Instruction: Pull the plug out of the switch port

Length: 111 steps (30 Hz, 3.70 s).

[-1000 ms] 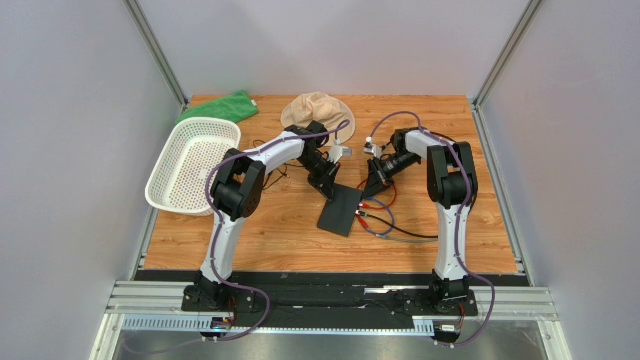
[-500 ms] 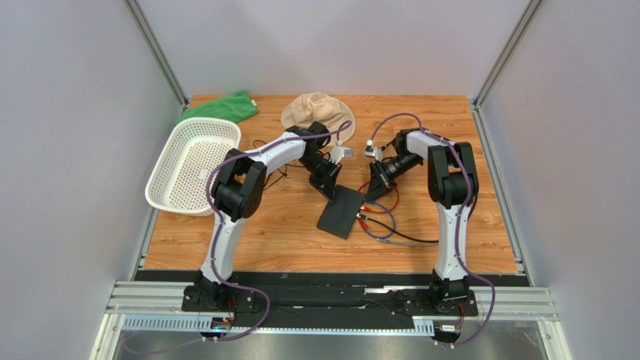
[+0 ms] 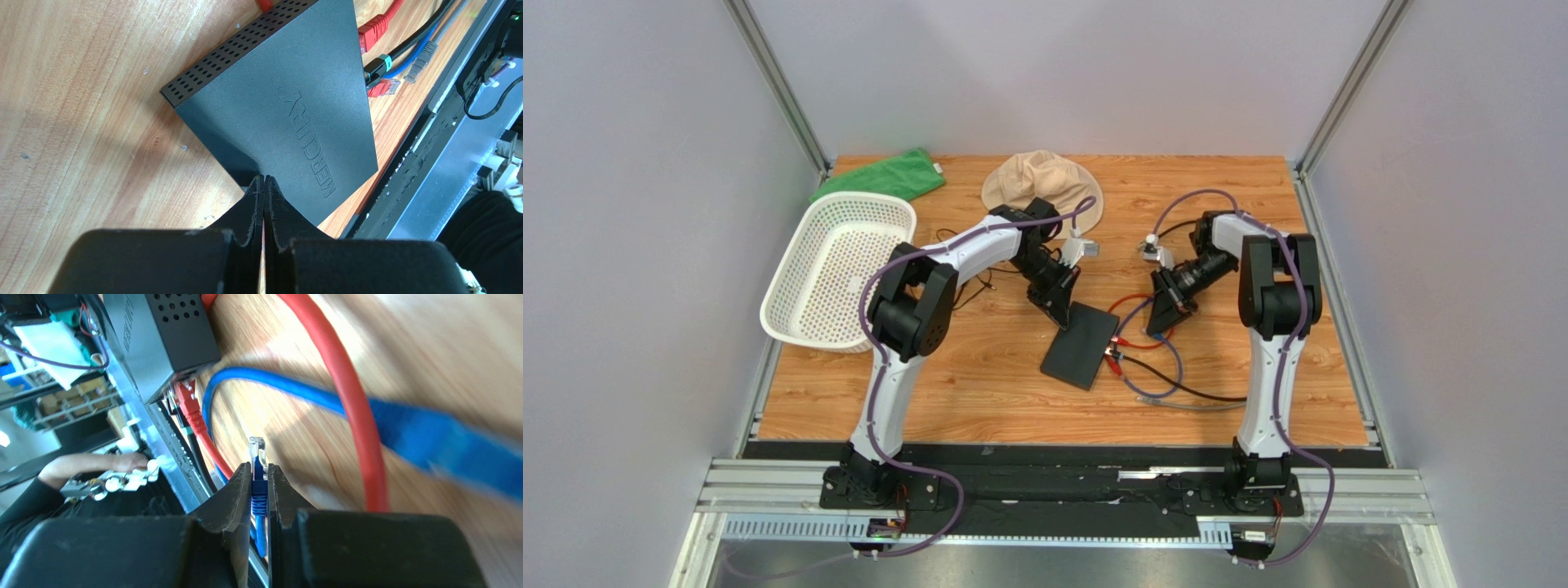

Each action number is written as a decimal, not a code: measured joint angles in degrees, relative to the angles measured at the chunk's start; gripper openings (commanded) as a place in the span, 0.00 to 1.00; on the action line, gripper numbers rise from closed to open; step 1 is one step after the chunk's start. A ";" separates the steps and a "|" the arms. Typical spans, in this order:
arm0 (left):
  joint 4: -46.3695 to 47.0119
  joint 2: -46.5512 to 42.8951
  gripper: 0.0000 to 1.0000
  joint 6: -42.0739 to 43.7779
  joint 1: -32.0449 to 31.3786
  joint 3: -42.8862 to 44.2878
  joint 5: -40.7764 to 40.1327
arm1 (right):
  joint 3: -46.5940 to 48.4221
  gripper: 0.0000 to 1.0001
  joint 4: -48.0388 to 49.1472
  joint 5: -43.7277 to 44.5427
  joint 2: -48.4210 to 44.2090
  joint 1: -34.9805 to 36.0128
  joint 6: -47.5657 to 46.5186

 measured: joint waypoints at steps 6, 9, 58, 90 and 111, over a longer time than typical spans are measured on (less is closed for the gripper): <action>0.00 0.00 0.00 -0.02 0.00 0.00 0.00 | 4.68 0.23 0.68 1.79 -2.95 -3.87 1.55; 0.00 0.00 0.00 -0.02 0.00 0.00 0.00 | 8.31 0.54 1.44 3.54 -3.61 -6.58 2.73; -1.64 0.20 0.00 1.84 0.70 -1.16 3.43 | -7.54 0.44 13.05 -6.99 -4.15 9.44 12.92; -1.62 0.20 0.00 1.81 0.70 -1.16 3.41 | -6.32 0.42 9.22 -13.07 -0.72 7.48 7.19; -1.62 0.20 0.00 1.81 0.68 -1.16 3.39 | -6.32 0.43 9.42 -13.14 0.02 5.90 6.84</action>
